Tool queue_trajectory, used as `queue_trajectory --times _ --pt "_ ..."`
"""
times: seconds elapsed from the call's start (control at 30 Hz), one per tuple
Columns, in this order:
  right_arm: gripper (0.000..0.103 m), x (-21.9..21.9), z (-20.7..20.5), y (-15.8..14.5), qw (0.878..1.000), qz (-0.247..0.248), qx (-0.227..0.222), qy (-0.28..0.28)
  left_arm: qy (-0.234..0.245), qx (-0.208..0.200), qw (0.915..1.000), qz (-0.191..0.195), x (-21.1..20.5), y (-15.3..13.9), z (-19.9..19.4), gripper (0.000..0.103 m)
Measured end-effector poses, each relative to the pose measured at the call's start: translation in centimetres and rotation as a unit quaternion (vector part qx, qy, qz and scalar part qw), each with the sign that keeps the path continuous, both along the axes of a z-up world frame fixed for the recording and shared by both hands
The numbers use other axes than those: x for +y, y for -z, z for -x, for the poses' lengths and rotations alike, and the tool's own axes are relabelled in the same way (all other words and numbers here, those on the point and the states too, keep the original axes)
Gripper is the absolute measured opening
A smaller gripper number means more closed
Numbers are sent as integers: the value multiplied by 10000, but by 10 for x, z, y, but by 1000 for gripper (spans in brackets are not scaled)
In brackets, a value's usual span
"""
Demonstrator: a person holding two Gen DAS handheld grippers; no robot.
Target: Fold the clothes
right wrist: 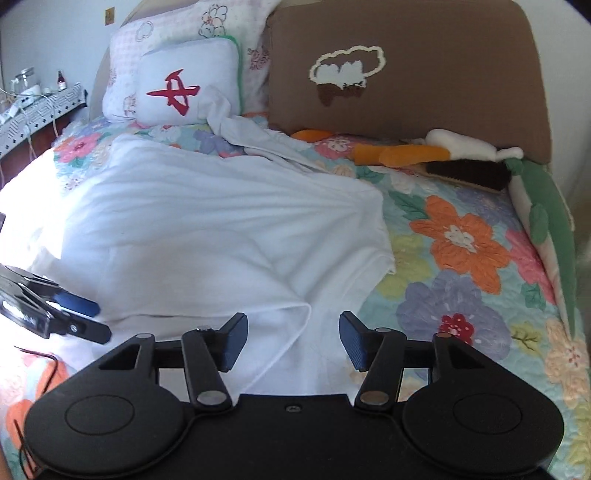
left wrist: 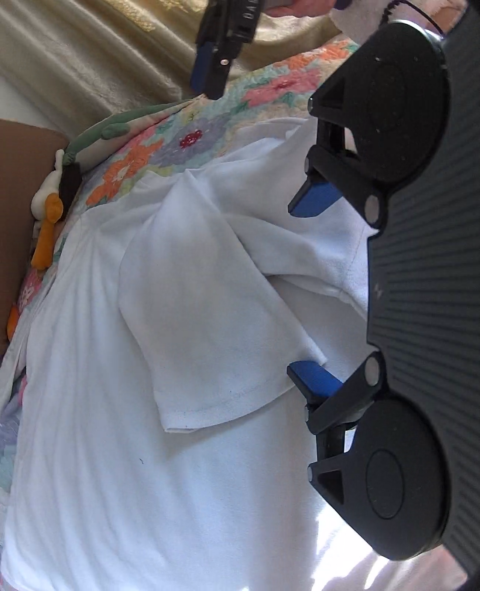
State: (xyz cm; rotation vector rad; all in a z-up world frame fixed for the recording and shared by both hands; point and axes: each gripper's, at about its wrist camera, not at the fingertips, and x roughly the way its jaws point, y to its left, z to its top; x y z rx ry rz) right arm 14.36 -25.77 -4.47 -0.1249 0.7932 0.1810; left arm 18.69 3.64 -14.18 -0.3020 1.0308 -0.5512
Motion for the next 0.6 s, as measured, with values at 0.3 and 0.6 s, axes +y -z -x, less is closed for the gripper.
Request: queue_trajectory --times 0.3,0.6 --pt "62 19 9 3 9976 206 232 -627 355 -249 9986 -302 -9 -1 13 68" --pt "63 41 31 11 9576 591 1446 -2422 530 105 9981 288 -9 7 15 61"
